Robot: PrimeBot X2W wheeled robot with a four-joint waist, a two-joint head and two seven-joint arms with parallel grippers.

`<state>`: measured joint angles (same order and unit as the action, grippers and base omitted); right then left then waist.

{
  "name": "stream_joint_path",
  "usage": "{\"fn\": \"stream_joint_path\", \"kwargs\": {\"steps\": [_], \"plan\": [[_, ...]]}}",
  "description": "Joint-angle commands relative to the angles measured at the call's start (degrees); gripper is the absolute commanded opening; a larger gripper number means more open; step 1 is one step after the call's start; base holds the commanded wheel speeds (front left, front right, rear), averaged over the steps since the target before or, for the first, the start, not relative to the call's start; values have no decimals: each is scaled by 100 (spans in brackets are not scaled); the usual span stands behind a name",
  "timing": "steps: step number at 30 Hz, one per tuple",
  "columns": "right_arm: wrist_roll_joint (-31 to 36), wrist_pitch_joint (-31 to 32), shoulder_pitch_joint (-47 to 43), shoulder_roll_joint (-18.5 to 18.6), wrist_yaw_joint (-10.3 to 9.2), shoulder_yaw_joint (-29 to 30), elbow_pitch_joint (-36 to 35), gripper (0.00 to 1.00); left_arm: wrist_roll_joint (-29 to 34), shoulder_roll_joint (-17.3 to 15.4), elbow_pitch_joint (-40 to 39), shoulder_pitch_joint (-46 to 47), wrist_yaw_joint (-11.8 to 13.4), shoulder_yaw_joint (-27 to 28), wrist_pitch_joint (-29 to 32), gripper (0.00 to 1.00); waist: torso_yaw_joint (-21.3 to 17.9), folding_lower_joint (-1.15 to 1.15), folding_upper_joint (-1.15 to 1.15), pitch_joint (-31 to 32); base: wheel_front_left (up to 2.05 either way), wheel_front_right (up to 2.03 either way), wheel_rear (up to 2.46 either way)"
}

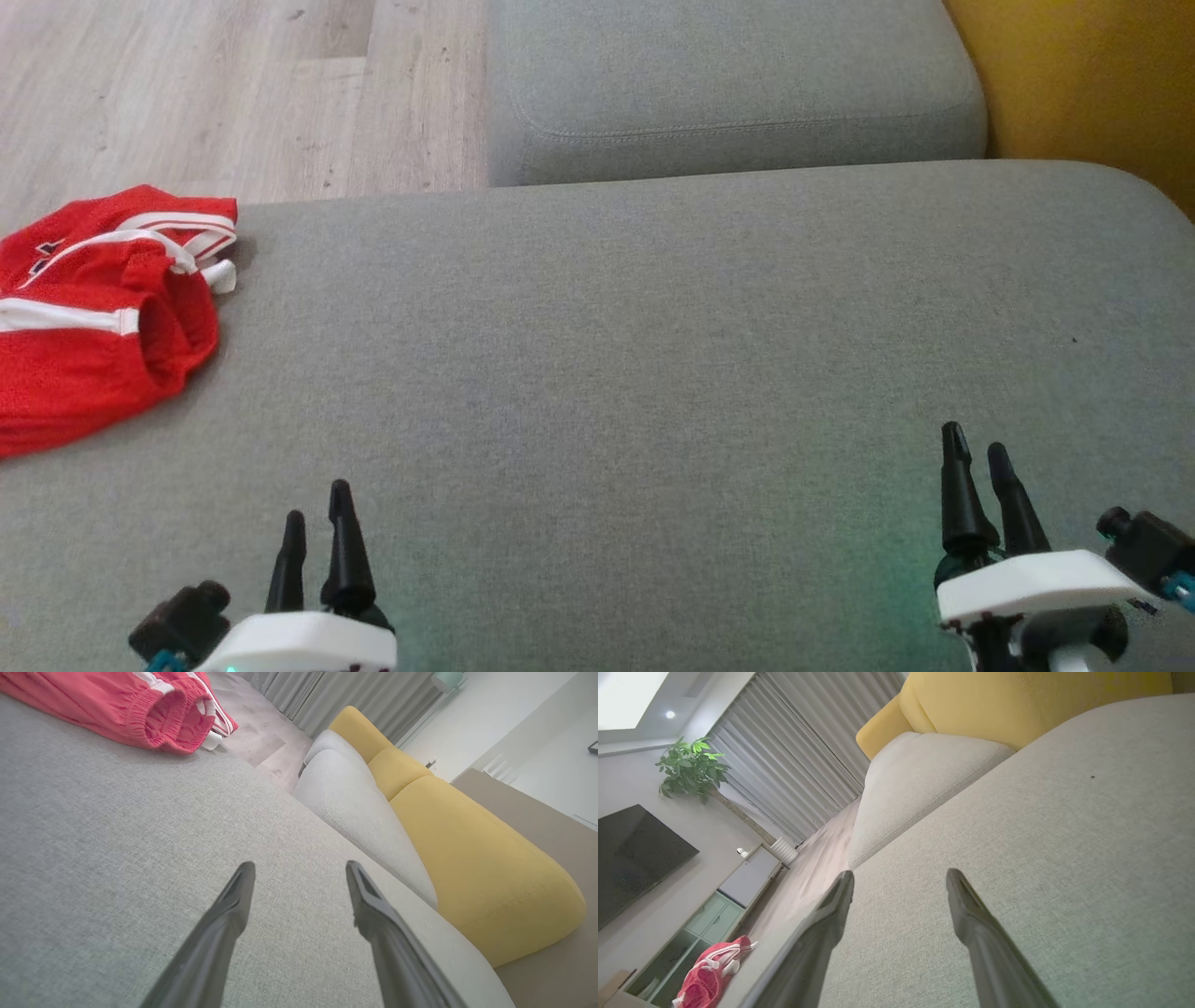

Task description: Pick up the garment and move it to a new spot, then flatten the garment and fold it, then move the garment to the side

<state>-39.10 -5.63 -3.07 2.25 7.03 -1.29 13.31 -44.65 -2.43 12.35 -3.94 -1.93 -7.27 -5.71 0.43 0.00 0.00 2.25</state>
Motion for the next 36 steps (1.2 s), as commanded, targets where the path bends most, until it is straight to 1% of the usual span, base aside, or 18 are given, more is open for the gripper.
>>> {"fn": "stream_joint_path", "kwargs": {"steps": [1,13,14,36], "plan": [[200,-100,97,43,28,-112,-245,100,183,-32,-172,104,39,81,-86,100,1,0,0,2,0,0,0],[1104,-303,47,48,32,-241,-313,100,986,-40,-118,36,131,32,-290,100,16,0,0,29,0,0,0],[1104,-303,47,48,32,-241,-313,100,986,-40,-118,36,131,32,-290,100,16,0,0,29,0,0,0],[2773,-674,-27,57,41,-532,-358,100,2284,-89,-19,-68,292,-90,-665,100,41,0,0,56,0,0,0]]}}
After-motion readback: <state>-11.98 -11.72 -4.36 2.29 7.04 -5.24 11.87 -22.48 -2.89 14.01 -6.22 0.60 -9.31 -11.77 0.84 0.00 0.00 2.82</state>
